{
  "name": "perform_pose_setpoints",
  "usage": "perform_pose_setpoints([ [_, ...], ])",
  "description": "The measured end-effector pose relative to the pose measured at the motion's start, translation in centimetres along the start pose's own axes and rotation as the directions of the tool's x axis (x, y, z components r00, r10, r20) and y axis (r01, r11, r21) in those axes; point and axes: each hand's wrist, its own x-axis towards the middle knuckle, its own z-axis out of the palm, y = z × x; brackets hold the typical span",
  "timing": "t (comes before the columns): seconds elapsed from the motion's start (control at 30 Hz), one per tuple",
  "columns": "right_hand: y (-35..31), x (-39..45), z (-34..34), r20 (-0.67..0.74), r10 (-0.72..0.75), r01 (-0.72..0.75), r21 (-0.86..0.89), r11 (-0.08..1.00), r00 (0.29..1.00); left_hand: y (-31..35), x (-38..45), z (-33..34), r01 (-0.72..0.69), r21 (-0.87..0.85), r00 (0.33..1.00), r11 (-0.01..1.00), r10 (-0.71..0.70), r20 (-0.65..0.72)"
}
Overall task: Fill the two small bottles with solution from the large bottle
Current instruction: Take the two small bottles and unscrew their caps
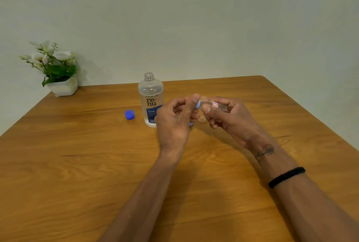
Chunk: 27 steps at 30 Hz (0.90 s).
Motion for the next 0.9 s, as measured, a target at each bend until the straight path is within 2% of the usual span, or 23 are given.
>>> perform_pose_setpoints([
  [0.1,-0.1,-0.1,0.1,0.027,-0.021,0.02,0.043,0.999,0.999,0.8,-0.3,-0.1,0.107,-0.03,0.992,0.994,-0.109,-0.062],
  [0.2,-0.4,0.0,-0.2,-0.019,-0.004,0.005,0.057,0.998,1.0,1.2,-0.3,-0.4,0.116,-0.052,0.991,0.992,-0.119,-0.053],
  [0.3,-0.3,0.1,-0.6,-0.098,0.002,0.0,0.028,1.0,0.995,1.4,0.0,-1.0,0.051,-0.039,0.99,0.998,-0.046,0.132],
  [0.37,-0.1,0.1,-0.9,-0.127,-0.004,0.006,0.013,1.0,0.992,1.4,0.1,-1.2,0.003,0.003,0.964,1.0,-0.004,0.267],
  [0.43,-0.1,0.0,-1.0,-0.135,-0.003,0.004,0.005,1.0,0.991,1.4,0.0,-1.1,-0.015,0.032,0.942,0.999,0.003,0.336],
  [0.57,-0.4,-0.2,-1.0,-0.115,-0.003,-0.005,-0.069,0.998,0.993,0.5,0.0,-1.0,-0.054,0.131,0.952,0.99,0.012,0.305],
  [0.73,-0.4,0.0,-0.5,-0.111,-0.003,-0.008,-0.095,0.995,0.994,0.2,0.0,-0.6,0.029,0.119,0.965,0.993,-0.058,0.256],
  [0.83,0.0,0.2,-0.2,-0.115,-0.012,0.002,-0.087,0.996,0.993,0.0,-0.6,-0.3,-0.03,0.217,0.956,0.976,-0.035,0.29],
  [0.9,0.3,0.4,-0.3,-0.126,-0.011,0.002,-0.066,0.998,0.992,-0.2,-0.7,-0.2,-0.047,0.239,0.97,0.97,-0.013,0.243],
])
